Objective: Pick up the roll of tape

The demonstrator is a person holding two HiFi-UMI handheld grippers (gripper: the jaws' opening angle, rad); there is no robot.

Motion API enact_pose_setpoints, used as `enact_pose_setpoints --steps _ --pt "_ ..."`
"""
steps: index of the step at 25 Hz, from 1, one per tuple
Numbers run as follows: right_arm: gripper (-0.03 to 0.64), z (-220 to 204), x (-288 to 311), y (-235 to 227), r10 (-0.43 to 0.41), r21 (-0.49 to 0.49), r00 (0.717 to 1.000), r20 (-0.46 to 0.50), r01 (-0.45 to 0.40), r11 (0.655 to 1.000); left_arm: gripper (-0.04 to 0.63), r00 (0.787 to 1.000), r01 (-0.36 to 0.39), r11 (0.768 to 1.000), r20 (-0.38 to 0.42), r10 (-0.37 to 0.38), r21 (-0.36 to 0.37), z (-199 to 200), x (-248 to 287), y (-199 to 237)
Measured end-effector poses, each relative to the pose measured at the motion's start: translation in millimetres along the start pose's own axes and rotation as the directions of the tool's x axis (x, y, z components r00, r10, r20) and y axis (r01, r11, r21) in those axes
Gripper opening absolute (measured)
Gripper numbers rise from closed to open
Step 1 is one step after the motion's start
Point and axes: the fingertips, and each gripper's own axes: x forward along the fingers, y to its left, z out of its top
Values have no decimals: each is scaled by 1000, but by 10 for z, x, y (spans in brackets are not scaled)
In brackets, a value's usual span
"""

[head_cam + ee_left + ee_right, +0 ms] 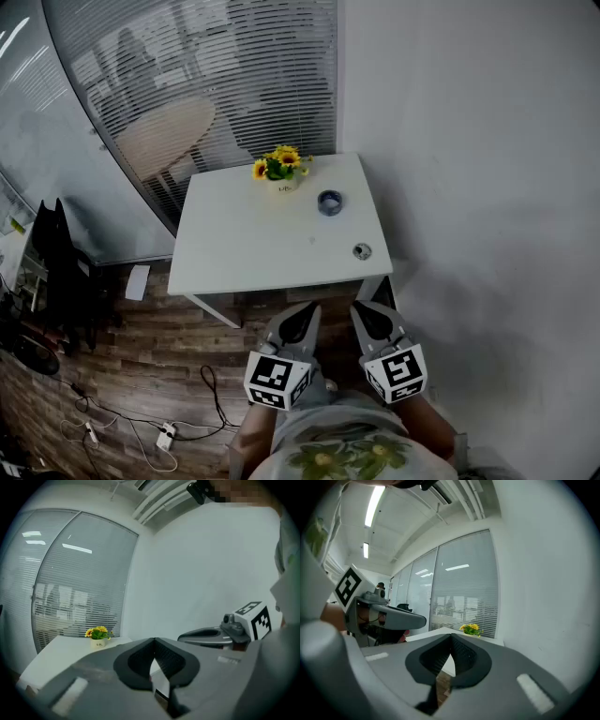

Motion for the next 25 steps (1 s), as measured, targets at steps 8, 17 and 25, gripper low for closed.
enact_pose_setpoints --steps 8,17,25 --pt "2 -36 154 -185 -25 -13 1000 -16 25 1000 5 1000 -5 1000 -27 5 -8 -41 144 129" --pt "57 -8 611 -519 7 -41 999 -31 -8 999 5 999 -1 1000 -54 0 -19 -75 589 437" --pt "124 156 1188 -928 -12 -74 999 -42 9 997 5 997 1 999 -77 -4 -34 8 1068 862"
